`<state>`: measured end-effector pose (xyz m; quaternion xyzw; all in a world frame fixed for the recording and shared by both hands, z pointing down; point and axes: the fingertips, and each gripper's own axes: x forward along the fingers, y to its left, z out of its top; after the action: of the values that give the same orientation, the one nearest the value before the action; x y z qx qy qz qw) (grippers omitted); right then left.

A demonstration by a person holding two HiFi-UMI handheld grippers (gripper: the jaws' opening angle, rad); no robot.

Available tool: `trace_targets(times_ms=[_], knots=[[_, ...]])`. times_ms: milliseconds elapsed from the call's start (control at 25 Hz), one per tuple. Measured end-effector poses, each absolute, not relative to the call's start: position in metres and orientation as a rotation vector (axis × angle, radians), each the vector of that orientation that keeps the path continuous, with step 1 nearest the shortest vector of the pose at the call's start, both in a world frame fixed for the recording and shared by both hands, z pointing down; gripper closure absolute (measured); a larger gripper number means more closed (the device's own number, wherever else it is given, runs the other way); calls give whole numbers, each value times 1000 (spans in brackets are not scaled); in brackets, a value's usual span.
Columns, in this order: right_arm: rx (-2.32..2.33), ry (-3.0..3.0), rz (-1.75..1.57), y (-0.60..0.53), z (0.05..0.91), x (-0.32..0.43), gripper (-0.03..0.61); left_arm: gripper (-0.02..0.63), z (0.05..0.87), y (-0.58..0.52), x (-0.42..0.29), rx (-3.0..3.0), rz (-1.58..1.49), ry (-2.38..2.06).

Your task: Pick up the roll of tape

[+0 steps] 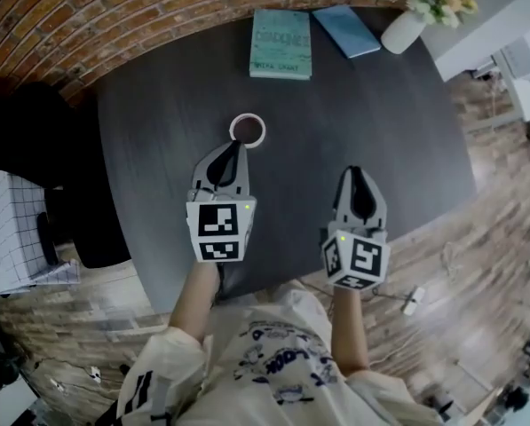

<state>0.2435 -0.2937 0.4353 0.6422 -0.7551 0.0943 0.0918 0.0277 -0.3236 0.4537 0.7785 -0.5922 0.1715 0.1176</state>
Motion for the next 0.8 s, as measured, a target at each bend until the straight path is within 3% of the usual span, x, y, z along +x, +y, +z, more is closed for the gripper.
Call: trace_targets(times_ms=[520,800], knots=[[1736,-2283,389,-341,487,232,549,609,529,-367,49,2213,643,-1603],[1679,-2283,428,-354,510,224,549,561,562,-378,52,2188,695,-1538]])
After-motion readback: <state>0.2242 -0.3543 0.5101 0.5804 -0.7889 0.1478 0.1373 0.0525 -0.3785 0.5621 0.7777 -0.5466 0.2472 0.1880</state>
